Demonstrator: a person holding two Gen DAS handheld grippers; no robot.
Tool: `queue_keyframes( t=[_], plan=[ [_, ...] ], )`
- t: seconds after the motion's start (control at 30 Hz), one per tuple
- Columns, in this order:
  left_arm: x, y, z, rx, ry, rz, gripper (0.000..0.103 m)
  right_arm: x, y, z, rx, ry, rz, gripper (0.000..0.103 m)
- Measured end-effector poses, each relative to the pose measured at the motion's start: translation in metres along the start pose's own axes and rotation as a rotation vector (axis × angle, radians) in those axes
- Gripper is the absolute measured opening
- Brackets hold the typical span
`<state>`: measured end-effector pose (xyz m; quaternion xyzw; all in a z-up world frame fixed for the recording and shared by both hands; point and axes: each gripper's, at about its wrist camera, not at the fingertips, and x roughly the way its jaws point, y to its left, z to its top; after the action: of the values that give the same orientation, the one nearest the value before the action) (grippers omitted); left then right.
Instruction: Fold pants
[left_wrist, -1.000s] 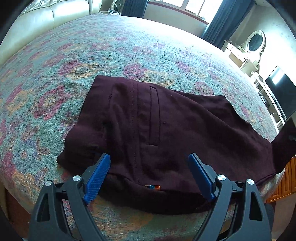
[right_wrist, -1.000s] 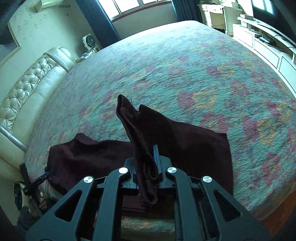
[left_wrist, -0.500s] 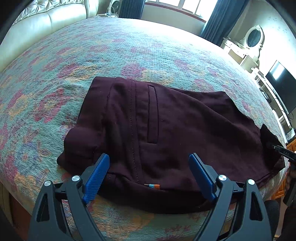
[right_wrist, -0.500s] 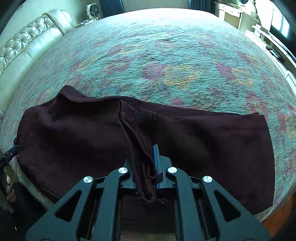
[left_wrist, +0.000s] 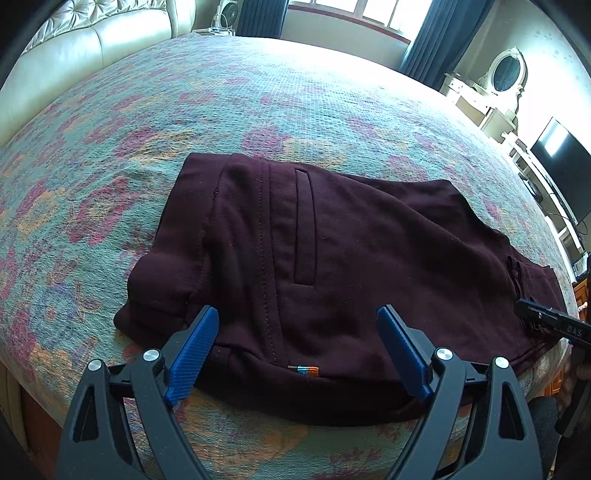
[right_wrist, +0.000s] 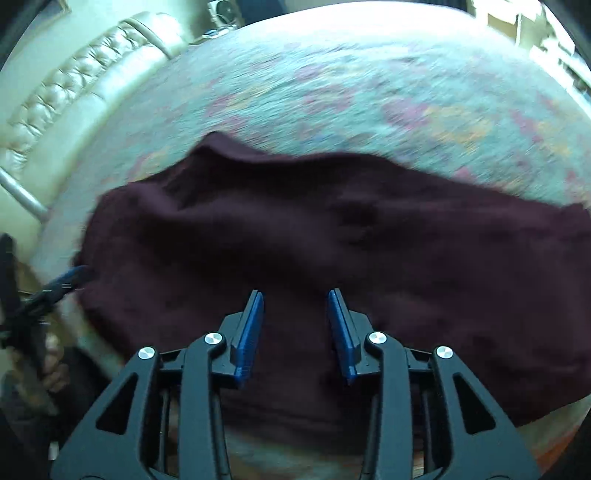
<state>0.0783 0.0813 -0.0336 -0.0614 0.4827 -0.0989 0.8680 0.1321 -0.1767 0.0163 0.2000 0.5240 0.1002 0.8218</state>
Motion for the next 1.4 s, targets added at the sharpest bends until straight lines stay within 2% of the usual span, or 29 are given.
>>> queue_keyframes(
  t=[0.13,0.2,0.23,0.27,0.3,0.37,0.43,0.47,0.5,0.57,0.63,0.7,0.77,0.83,0.87,1.0,1.07,1.13,1.2,1.27,1.4],
  plan=[
    [0.0,0.0,0.0,-0.002,-0.001,-0.002,0.087,-0.039,-0.011,0.0,0.051,-0.046,0.167,0.037],
    [0.0,0.001,0.0,-0.004,-0.002,-0.005,0.087,-0.082,-0.037,0.003,0.098,-0.139,0.208,0.037],
    [0.0,0.001,0.0,-0.005,-0.003,-0.006,0.087,-0.105,-0.055,0.002,0.124,-0.186,0.199,0.042],
    [0.0,0.001,0.0,-0.006,-0.003,-0.007,0.087,-0.125,-0.075,0.0,0.153,-0.233,0.17,0.055],
    [-0.001,0.001,0.0,-0.008,-0.004,-0.007,0.087,-0.148,-0.101,-0.006,0.194,-0.292,0.121,0.06],
    [-0.001,0.002,0.0,-0.012,-0.006,-0.009,0.087,-0.179,-0.155,-0.023,0.303,-0.368,0.025,0.062],
    [-0.001,0.001,0.001,-0.012,-0.007,-0.011,0.087,-0.194,-0.212,-0.047,0.439,-0.388,-0.057,0.062],
    [-0.001,0.002,0.0,-0.013,-0.008,-0.012,0.087,-0.193,-0.233,-0.057,0.491,-0.378,-0.061,0.062],
    [-0.001,0.002,0.0,-0.013,-0.009,-0.011,0.087,-0.189,-0.256,-0.068,0.552,-0.354,-0.024,0.062],
    [0.0,0.001,0.0,-0.012,-0.011,-0.006,0.087,-0.176,-0.278,-0.084,0.621,-0.323,0.09,0.062],
    [0.001,-0.001,-0.001,-0.004,-0.012,0.005,0.087,-0.162,-0.277,-0.09,0.606,-0.282,0.151,0.062],
    [0.002,-0.003,-0.001,0.004,-0.014,0.019,0.087,-0.151,-0.267,-0.088,0.547,-0.248,0.156,0.059],
    [0.002,-0.005,-0.002,0.011,-0.016,0.03,0.087,-0.143,-0.262,-0.087,0.522,-0.226,0.138,0.029],
    [0.003,-0.006,-0.003,0.019,-0.02,0.036,0.087,-0.138,-0.264,-0.09,0.522,-0.206,0.127,0.019],
    [0.003,-0.006,-0.003,0.022,-0.022,0.037,0.087,-0.137,-0.263,-0.09,0.506,-0.204,0.116,0.018],
    [0.003,-0.004,-0.004,0.023,-0.029,0.031,0.087,-0.14,-0.251,-0.089,0.443,-0.201,0.059,0.02],
    [0.002,-0.003,-0.003,0.018,-0.029,0.023,0.087,-0.148,-0.249,-0.085,0.437,-0.199,0.083,0.024],
    [0.001,-0.002,-0.003,0.012,-0.029,0.014,0.087,-0.16,-0.256,-0.074,0.459,-0.238,0.137,0.029],
    [0.001,0.0,-0.002,0.006,-0.029,0.005,0.087,-0.167,-0.263,-0.062,0.471,-0.278,0.147,0.031],
    [0.001,0.001,-0.002,0.0,-0.03,0.0,0.087,-0.159,-0.27,-0.043,0.48,-0.276,0.144,0.037],
    [0.001,0.0,-0.001,-0.005,-0.03,0.0,0.087,-0.128,-0.281,-0.006,0.505,-0.239,0.15,0.037]
  ],
)
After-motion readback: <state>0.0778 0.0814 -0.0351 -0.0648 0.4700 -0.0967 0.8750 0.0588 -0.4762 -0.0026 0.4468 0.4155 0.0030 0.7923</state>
